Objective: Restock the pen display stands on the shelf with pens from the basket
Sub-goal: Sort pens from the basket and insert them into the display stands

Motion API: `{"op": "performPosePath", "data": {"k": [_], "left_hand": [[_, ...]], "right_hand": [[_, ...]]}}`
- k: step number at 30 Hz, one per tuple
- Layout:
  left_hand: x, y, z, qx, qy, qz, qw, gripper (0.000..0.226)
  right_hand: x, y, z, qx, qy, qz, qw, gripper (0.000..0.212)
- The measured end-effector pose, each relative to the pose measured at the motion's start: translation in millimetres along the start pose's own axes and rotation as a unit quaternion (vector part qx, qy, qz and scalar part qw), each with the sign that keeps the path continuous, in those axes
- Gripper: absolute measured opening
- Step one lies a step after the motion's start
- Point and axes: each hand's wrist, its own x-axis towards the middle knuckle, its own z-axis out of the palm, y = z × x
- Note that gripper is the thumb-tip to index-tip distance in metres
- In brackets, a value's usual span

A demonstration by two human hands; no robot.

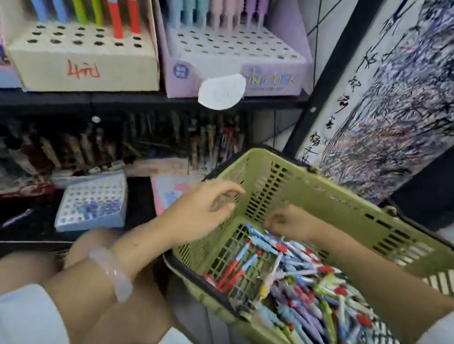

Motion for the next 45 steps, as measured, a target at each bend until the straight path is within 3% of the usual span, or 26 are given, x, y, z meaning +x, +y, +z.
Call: {"op": "performPosePath", "data": {"k": [3, 7, 11, 25, 35, 37, 40, 45], "left_hand": [[1, -5, 6, 0.046, -0.014, 0.031, 0.998, 0.026], [3, -8, 6, 0.076, -0.016, 0.047, 0.996, 0.026], [3, -10, 8, 0.065, -0.028, 0.04, 0.997, 0.024], [-1, -6, 6, 0.006, 0.008, 0.015, 1.0, 0.024], [0, -4, 6, -0.02, 0.009, 0.009, 1.0, 0.033], [0, -3, 5, -0.026, 0.009, 0.005, 1.0, 0.033], [1, -2, 6, -0.028, 0.005, -0.004, 1.0, 0.027], [6, 3, 10, -0.067, -0.006, -0.061, 0.996, 0.022]], "right_hand": [[13, 34, 42, -0.065, -0.057, 0.069, 0.994, 0.029], [24, 59, 75, -0.096, 0.047, 0.18, 0.978, 0.053], [35, 58, 98, -0.13, 0.084, 0.233, 0.96, 0.067], [42, 56, 117, -0.134, 0.141, 0.232, 0.953, 0.051], [41, 58, 107, -0.108, 0.068, 0.151, 0.98, 0.038], [37, 52, 97, -0.08, 0.095, 0.123, 0.985, 0.035], [30, 38, 66, 0.058, 0.174, 0.085, 0.979, 0.027], [-2, -6, 17, 0.288, 0.236, 0.018, 0.928, 0.025]]}}
